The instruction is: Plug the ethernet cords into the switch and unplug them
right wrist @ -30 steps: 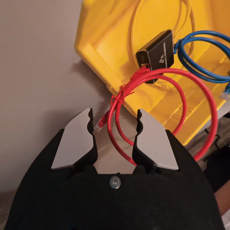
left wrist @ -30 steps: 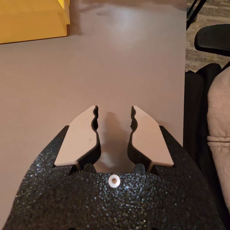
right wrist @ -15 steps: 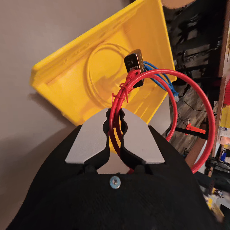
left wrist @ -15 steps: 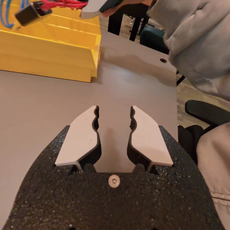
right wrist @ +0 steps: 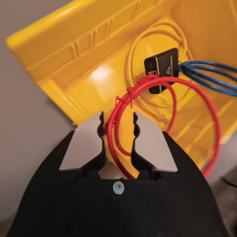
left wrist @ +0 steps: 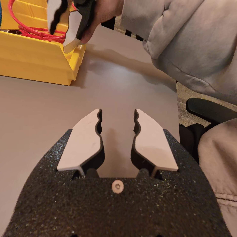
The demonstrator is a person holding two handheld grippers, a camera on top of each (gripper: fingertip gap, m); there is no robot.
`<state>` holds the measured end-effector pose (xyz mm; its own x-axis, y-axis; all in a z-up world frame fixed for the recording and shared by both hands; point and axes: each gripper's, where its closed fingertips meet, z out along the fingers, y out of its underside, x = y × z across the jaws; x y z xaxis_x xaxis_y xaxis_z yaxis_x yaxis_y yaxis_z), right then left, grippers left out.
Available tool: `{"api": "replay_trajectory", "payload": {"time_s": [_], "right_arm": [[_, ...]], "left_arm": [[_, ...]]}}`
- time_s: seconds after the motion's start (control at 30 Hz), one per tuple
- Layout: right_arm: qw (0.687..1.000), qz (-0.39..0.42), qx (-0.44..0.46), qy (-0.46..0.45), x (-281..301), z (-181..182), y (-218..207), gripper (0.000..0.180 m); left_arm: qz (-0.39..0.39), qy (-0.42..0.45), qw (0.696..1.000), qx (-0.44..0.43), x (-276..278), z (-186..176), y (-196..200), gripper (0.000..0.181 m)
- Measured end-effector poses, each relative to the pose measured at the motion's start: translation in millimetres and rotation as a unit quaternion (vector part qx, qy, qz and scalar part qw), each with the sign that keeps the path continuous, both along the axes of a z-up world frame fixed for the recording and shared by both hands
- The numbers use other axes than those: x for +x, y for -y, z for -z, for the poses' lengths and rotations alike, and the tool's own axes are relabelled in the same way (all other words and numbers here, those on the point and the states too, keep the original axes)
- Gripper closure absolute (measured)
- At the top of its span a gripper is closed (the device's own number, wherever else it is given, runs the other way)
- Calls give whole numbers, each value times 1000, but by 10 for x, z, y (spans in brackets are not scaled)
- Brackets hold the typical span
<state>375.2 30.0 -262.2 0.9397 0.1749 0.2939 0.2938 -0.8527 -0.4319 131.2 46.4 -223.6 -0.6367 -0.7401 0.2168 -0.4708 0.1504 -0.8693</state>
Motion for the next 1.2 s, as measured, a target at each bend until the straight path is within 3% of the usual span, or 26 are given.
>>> {"api": "replay_trajectory", "payload": {"time_s": [0.07, 0.27, 0.37, 0.53, 0.63, 0.73, 0.93, 1.07, 1.2], "right_arm": [[995, -40, -39, 87, 89, -128, 26, 118], [990, -77, -24, 114, 47, -403, 133, 125], [992, -41, -31, 118, 155, -417, 405, 127], [982, 83, 121, 118, 129, -899, 790, 133], [948, 176, 249, 89, -30, -1196, 1047, 133], [912, 216, 342, 65, -291, -1298, 1225, 133], [870, 271, 410, 30, -564, -1215, 1446, 122], [850, 299, 433, 5, -564, -1291, 1553, 110], [846, 302, 440, 21, -559, -1348, 1638, 103]], "left_arm": [[2, -1, 1000, 2, -23, 8, 7, 134], [-1, -5, 1000, 12, -75, 4, -42, 134], [-2, -5, 1000, 16, -95, -9, -52, 134], [-21, 8, 999, 24, -39, -66, -92, 132], [-86, 17, 996, 26, 176, -161, -205, 124], [-159, 33, 987, 21, 510, -348, -327, 119], [-242, -32, 969, -42, 1279, -620, -346, 98], [-323, -43, 944, 57, 1801, -505, -640, 103], [-343, -136, 921, 124, 2109, -154, -754, 103]]}}
